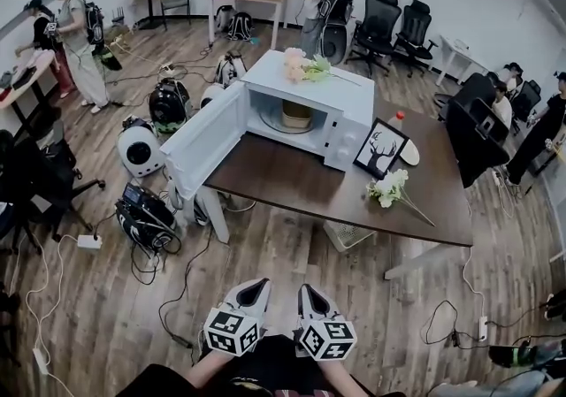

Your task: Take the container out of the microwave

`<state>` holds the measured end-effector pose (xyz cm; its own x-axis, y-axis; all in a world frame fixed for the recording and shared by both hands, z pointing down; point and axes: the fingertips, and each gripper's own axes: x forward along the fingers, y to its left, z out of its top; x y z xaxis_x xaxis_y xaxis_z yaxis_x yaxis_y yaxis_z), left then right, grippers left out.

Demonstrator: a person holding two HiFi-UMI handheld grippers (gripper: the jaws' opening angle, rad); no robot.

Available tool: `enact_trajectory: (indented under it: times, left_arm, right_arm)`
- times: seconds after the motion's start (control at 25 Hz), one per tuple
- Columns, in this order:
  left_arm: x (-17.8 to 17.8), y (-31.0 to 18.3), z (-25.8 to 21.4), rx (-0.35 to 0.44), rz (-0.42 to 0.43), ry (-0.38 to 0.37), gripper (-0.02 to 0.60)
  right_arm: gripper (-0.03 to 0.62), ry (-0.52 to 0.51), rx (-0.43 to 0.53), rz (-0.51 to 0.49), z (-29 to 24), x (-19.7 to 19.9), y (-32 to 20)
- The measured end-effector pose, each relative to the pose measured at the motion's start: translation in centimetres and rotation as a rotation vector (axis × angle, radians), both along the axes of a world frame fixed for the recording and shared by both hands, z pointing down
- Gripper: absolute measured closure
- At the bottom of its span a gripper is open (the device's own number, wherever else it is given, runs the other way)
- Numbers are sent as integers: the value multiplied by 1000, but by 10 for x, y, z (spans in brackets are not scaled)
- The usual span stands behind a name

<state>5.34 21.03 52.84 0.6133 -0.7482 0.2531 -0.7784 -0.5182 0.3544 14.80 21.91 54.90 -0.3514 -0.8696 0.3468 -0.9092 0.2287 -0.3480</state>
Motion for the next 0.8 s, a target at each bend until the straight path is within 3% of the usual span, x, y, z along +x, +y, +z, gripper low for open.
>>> enact_trajectory:
  times: [0.4, 0.8]
  left_arm:
    - [13, -10, 2, -14, -24, -38, 572]
    - [18, -40, 7, -9, 3, -40, 572]
  right_arm:
    - [586, -11, -26, 31, 9, 23, -6]
    - [586, 18, 10, 98, 7, 35, -40]
